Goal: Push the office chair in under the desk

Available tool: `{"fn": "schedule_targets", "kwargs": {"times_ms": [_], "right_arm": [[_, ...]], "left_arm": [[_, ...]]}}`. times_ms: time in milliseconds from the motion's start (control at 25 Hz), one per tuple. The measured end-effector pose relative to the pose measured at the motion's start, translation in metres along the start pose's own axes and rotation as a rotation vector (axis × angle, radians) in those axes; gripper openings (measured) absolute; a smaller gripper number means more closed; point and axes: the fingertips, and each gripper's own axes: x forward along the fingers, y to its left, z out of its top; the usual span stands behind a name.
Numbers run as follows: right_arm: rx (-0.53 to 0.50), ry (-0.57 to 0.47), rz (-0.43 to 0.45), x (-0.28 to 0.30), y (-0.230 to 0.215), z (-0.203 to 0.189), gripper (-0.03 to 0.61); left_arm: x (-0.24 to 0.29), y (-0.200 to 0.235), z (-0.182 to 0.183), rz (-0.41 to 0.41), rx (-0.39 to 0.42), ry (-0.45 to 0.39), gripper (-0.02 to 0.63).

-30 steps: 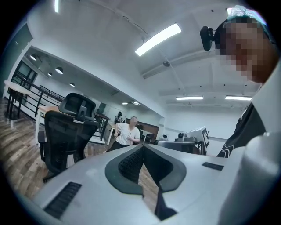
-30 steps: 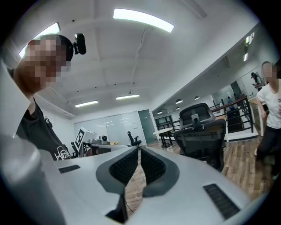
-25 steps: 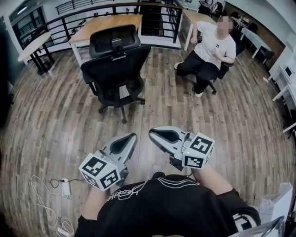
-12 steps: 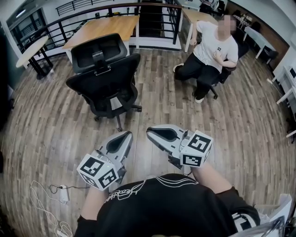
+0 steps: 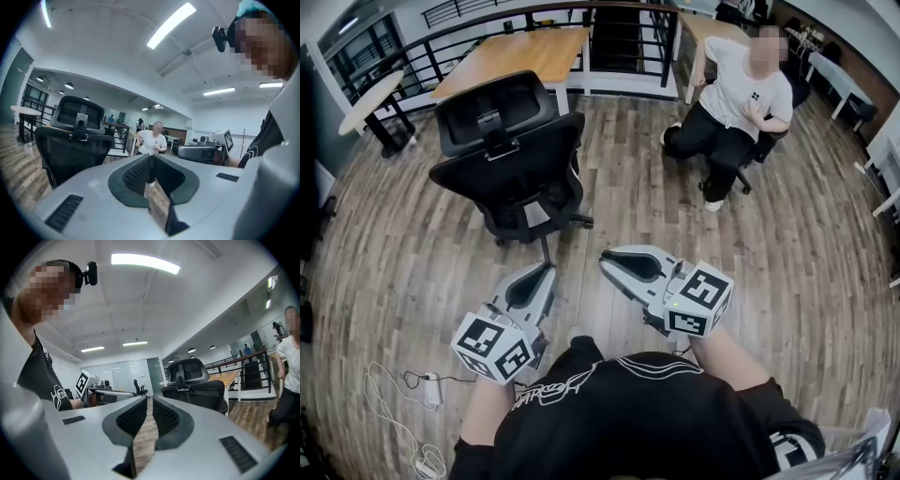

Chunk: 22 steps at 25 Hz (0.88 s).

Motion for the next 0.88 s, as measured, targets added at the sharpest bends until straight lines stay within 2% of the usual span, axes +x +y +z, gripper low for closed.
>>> {"fn": "schedule_targets", "kwargs": {"times_ms": [200, 400, 520, 720, 880], "right_arm": [[-0.016, 0.008, -0.039, 0.018, -0.031, 0.005, 0.054], [-0.055, 0.045, -0.115, 0.049, -0.079, 0.011, 0.054], [-0.086, 0.078, -0.162, 0.075, -0.114, 0.012, 0.054], [-0.138, 0.135, -0.240, 0.116, -0.172, 0.016, 0.060], [-0.236, 0.201, -0.288, 0.149, -0.205, 0.021, 0.120]], "left_arm": [[0.005, 0.040, 0.006, 0.042, 0.031, -0.002, 0.011], [0.011, 0.106, 0.013, 0.096, 0.035, 0.004, 0.022], [0.018, 0.154, 0.015, 0.131, 0.058, 0.019, 0.085], [0.019, 0.233, 0.023, 0.224, 0.105, 0.034, 0.151], [0.013, 0.289, 0.030, 0.271, 0.151, 0.059, 0.218]]}}
